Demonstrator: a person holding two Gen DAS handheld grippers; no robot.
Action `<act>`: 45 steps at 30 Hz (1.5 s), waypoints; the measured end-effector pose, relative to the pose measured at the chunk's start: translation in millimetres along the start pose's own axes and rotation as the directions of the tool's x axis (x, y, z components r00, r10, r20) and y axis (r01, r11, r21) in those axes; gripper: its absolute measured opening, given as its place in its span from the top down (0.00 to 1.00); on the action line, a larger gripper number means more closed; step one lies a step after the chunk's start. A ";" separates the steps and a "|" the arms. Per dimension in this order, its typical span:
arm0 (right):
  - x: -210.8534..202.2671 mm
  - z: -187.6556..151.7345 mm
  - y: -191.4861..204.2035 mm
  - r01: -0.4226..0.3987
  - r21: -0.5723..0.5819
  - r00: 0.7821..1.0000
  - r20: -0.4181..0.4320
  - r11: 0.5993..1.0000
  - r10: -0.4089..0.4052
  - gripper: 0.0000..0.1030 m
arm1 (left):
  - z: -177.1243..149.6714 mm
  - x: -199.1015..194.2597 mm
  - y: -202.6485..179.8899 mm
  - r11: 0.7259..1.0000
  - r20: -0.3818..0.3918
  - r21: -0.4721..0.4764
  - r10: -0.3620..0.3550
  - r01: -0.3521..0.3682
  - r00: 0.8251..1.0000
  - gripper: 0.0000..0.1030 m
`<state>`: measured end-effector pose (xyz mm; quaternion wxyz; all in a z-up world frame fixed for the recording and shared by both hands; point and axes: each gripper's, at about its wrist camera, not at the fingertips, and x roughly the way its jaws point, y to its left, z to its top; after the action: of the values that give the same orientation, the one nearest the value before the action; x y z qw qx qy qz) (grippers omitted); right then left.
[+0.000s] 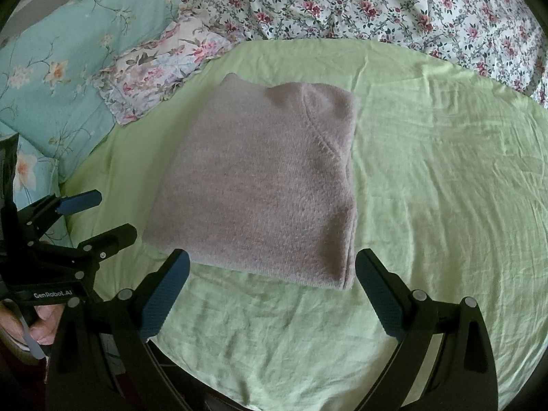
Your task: Fold small clothes
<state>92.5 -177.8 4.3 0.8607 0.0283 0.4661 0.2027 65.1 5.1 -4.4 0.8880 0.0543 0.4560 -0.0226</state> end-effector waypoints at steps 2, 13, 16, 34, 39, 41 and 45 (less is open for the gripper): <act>-0.2 -0.2 0.1 0.000 0.001 1.000 0.000 1.000 0.000 0.05 | 0.5 0.0 -0.4 1.000 0.000 0.000 -0.001 0.001 1.000 0.12; 0.0 0.7 2.1 0.000 0.004 1.000 0.000 1.000 0.000 0.05 | 2.3 0.2 -1.1 1.000 0.000 -0.004 0.002 -0.002 1.000 0.12; -0.1 0.7 2.2 0.001 0.004 1.000 0.001 1.000 -0.001 0.05 | 2.4 0.1 -1.4 1.000 0.001 -0.004 0.002 -0.002 1.000 0.12; 0.3 0.6 1.8 0.000 0.005 1.000 0.002 1.000 0.000 0.05 | 4.0 1.7 2.4 1.000 0.000 -0.006 0.001 -0.001 1.000 0.12; 0.3 1.7 1.9 -0.001 0.005 1.000 0.002 1.000 0.001 0.05 | 4.5 2.2 3.9 1.000 -0.001 -0.008 0.004 -0.004 1.000 0.12; 0.7 2.5 2.7 -0.001 0.004 1.000 0.001 1.000 0.001 0.05 | 4.6 1.9 3.7 1.000 0.000 -0.009 0.006 -0.006 1.000 0.12; 1.1 3.3 5.7 0.002 0.007 1.000 0.002 1.000 -0.002 0.05 | 5.0 2.2 4.5 1.000 0.000 -0.009 0.007 -0.007 1.000 0.12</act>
<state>93.9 -171.7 6.6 0.8612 0.0310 0.4660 0.2004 70.8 9.0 -3.0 0.8883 0.0521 0.4560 -0.0174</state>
